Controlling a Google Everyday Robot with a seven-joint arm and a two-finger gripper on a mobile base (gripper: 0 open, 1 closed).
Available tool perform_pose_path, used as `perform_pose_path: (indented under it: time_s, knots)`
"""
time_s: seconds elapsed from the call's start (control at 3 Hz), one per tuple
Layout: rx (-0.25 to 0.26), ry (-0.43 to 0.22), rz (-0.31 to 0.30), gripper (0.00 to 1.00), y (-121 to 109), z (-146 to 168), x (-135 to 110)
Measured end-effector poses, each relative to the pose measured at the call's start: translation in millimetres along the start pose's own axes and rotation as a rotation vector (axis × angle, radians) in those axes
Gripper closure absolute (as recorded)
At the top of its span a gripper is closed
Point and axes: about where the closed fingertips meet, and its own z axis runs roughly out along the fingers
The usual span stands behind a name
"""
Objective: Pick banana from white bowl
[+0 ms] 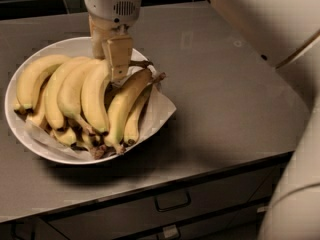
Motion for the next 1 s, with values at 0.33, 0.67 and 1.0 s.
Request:
perform_pose_path:
  time_s: [0.33,0.67,1.0]
  knots:
    - [0.001,0.013,0.013,0.58,6.8,-3.3,3.0]
    - [0.024,0.034,0.033,0.53,18.4,-10.8,5.4]
    - [0.021,0.043,0.04,0.55,26.9,-12.0,5.7]
